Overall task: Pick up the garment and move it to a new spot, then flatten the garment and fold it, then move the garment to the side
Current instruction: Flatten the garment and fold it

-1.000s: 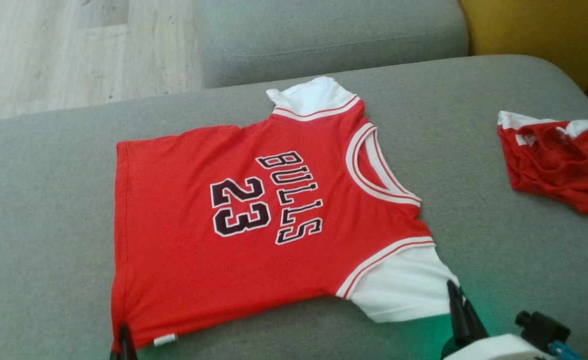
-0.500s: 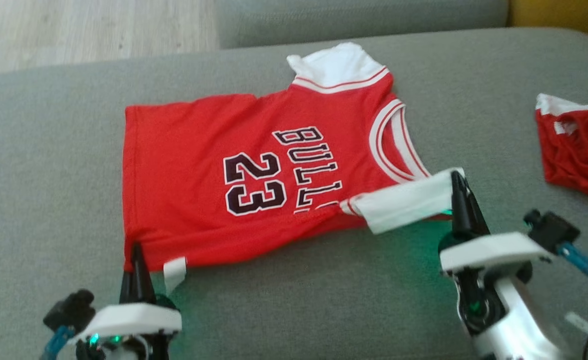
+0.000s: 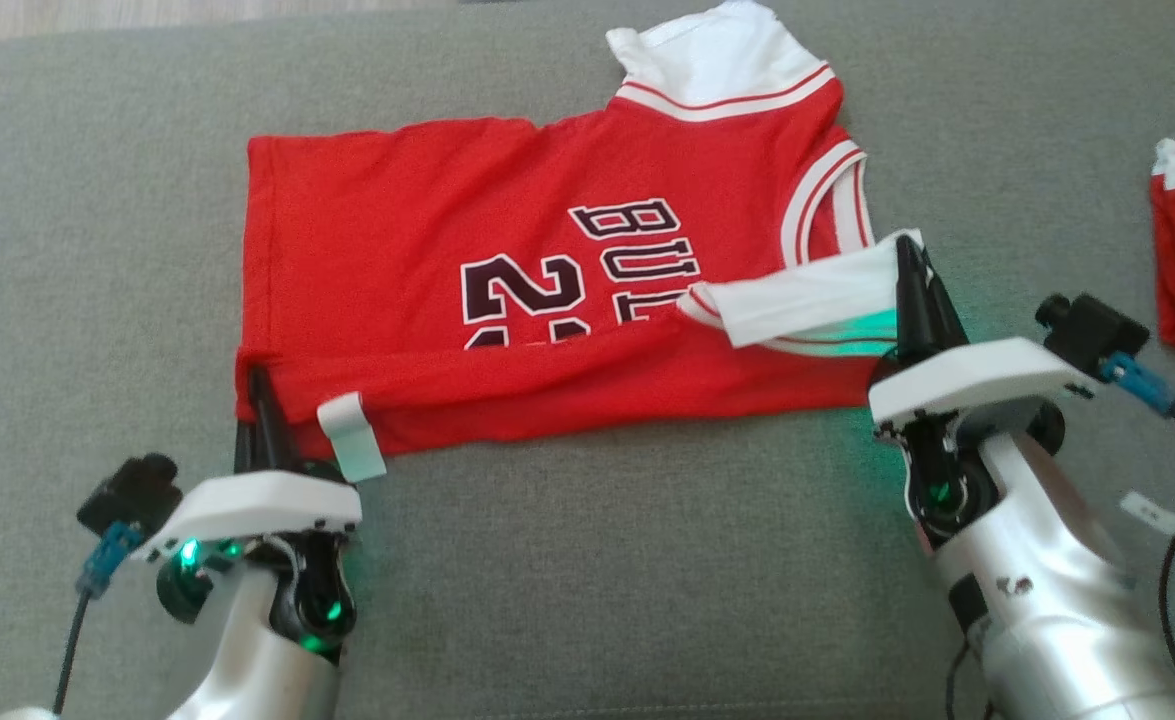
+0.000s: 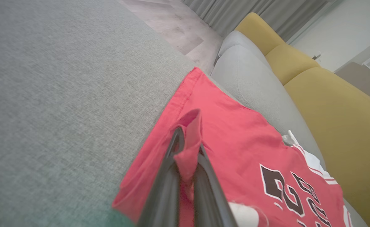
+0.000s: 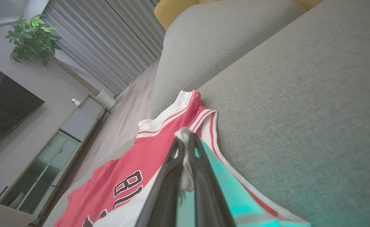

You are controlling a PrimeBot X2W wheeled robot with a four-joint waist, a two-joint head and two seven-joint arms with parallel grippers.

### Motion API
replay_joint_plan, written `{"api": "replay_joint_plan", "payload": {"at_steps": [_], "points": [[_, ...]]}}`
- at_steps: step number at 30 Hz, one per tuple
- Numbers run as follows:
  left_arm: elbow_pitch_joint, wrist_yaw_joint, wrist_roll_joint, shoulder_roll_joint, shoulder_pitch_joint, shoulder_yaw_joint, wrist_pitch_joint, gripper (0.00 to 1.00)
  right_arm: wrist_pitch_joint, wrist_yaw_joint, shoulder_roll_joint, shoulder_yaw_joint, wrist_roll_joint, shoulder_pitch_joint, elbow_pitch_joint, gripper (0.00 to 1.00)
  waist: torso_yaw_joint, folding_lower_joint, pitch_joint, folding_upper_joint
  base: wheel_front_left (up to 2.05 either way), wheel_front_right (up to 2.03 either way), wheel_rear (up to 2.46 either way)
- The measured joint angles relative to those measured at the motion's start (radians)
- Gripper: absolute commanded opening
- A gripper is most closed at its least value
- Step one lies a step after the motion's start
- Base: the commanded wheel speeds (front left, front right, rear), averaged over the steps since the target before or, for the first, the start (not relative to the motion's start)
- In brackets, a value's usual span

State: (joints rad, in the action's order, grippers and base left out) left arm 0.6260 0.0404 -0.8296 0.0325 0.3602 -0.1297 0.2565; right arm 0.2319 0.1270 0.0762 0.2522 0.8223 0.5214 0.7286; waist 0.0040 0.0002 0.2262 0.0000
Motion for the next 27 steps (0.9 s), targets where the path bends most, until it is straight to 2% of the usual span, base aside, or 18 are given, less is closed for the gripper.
{"api": "replay_joint_plan", "payload": {"at_steps": [2, 3, 4, 5, 6, 7, 9, 14, 16, 19, 22, 27], "points": [[0.007, -0.007, -0.002, 0.0, 0.01, -0.001, 0.0, 0.0, 0.002, 0.0, 0.0, 0.002, -0.002, 0.014, 0.014, 0.0, 0.002, 0.0, 0.005, 0.0, 0.0, 0.0, 0.0], [0.013, -0.016, -0.011, 0.0, 0.026, -0.001, 0.0, 0.05, 0.006, 0.0, -0.002, 0.002, -0.008, 0.041, 0.051, 0.43, 0.006, 0.0, 0.01, 0.0, 0.0, 0.0, 0.0], [0.013, -0.016, -0.011, 0.0, 0.026, -0.001, 0.0, 0.34, 0.006, 0.0, -0.002, 0.002, -0.008, 0.041, 0.051, 1.0, 0.006, 0.0, 0.01, 0.0, 0.0, 0.0, 0.0], [0.012, -0.033, -0.011, -0.001, 0.034, 0.001, 0.0, 0.96, 0.01, 0.0, -0.002, -0.004, -0.029, 0.06, 0.082, 1.0, 0.01, -0.0001, 0.011, 0.0, 0.0, 0.0, 0.0], [0.011, -0.036, -0.009, -0.001, 0.035, 0.002, 0.0, 1.0, 0.015, 0.0, -0.002, -0.012, -0.05, 0.068, 0.095, 1.0, 0.012, -0.0001, 0.01, 0.0, 0.0, 0.0, 0.0], [0.011, -0.036, -0.009, -0.001, 0.035, 0.002, 0.0, 1.0, 0.015, 0.0, -0.002, -0.012, -0.05, 0.068, 0.095, 1.0, 0.012, -0.0001, 0.01, 0.0, 0.0, 0.0, 0.0], [-0.006, -0.047, 0.047, -0.001, 0.034, 0.01, 0.0, 1.0, 0.016, 0.0, -0.002, -0.041, -0.122, 0.072, 0.09, 1.0, 0.015, -0.0001, 0.006, 0.0, 0.0, 0.0, 0.0], [-0.112, -0.093, 0.318, 0.0, 0.007, 0.066, 0.0, 1.0, 0.016, 0.0, -0.002, -0.184, -0.372, 0.036, -0.068, 1.0, 0.016, -0.0002, -0.014, 0.0, 0.0, 0.0, 0.0], [-0.135, -0.108, 0.422, 0.001, -0.038, 0.065, 0.0, 1.0, 0.019, 0.0, -0.002, -0.21, -0.486, -0.022, -0.127, 1.0, 0.015, -0.0003, -0.027, 0.0, 0.0, 0.0, 0.0], [-0.145, -0.112, 0.528, 0.001, -0.134, 0.06, 0.0, 1.0, 0.019, 0.0, -0.01, -0.247, -0.595, -0.142, -0.175, 1.0, 0.011, -0.0003, -0.05, 0.0, 0.0, 0.0, 0.0], [-0.152, -0.121, 0.603, 0.001, -0.215, 0.058, 0.0, 1.0, 0.019, 0.0, -0.012, -0.251, -0.636, -0.239, -0.199, 1.0, 0.006, -0.0003, -0.075, 0.0, 0.0, 0.0, 0.0], [-0.182, -0.129, 0.638, 0.002, -0.305, 0.058, 0.0, 1.0, 0.019, 0.0, -0.022, -0.225, -0.654, -0.324, -0.226, 1.0, -0.003, -0.0004, -0.123, 0.0, 0.0, 0.0, 0.0]]}}
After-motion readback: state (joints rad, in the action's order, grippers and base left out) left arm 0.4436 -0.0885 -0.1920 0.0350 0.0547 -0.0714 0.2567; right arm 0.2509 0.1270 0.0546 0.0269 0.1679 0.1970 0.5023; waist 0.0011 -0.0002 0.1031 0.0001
